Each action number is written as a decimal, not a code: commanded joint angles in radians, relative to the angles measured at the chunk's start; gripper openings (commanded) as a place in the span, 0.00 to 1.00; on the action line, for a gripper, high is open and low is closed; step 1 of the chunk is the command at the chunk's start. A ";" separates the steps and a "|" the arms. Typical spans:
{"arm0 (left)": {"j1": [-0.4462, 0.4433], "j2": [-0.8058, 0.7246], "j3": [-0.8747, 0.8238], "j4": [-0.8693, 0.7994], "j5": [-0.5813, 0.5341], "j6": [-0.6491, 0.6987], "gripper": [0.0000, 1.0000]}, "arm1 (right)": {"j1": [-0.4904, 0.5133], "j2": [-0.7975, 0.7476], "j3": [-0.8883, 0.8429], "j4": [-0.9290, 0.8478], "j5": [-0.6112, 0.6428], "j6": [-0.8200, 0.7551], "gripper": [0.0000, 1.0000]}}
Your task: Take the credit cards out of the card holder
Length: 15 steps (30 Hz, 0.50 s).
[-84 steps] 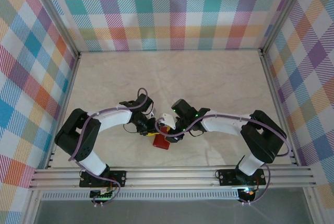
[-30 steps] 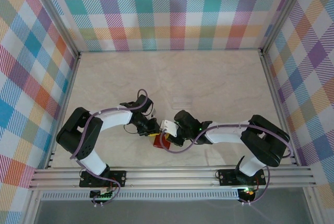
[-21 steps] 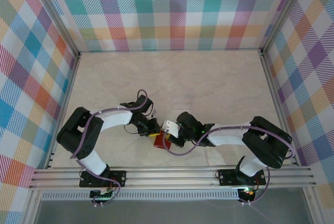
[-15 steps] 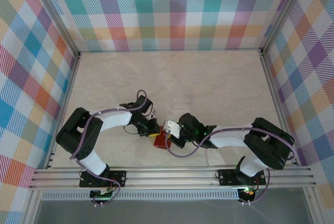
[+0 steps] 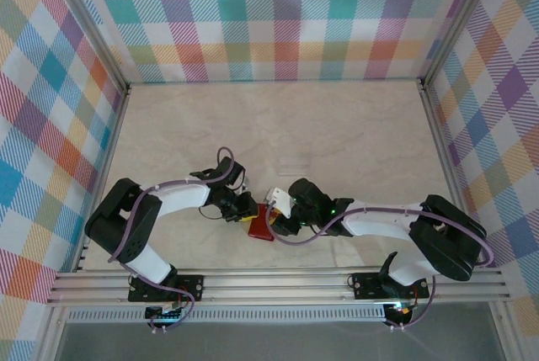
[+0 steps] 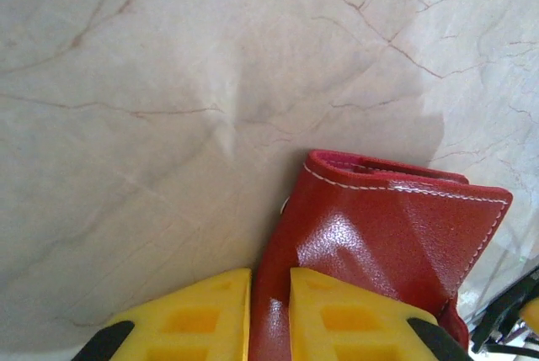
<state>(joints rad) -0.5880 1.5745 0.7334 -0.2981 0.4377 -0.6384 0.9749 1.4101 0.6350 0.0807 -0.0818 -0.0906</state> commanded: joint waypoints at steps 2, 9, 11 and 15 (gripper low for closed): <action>-0.006 -0.051 -0.015 -0.127 -0.123 -0.030 0.21 | 0.007 -0.046 0.111 -0.213 0.074 0.308 0.49; 0.002 -0.126 0.002 -0.169 -0.165 -0.039 0.23 | 0.005 0.021 0.301 -0.524 0.071 0.679 0.51; 0.012 -0.149 -0.008 -0.170 -0.186 -0.043 0.23 | 0.005 0.068 0.370 -0.610 0.041 0.699 0.51; 0.038 -0.210 -0.038 -0.152 -0.221 -0.053 0.24 | 0.005 0.172 0.487 -0.754 0.054 0.755 0.54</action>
<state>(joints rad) -0.5720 1.4155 0.7193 -0.4217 0.2657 -0.6731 0.9756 1.5204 1.0576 -0.4767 -0.0261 0.5480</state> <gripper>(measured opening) 0.237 0.536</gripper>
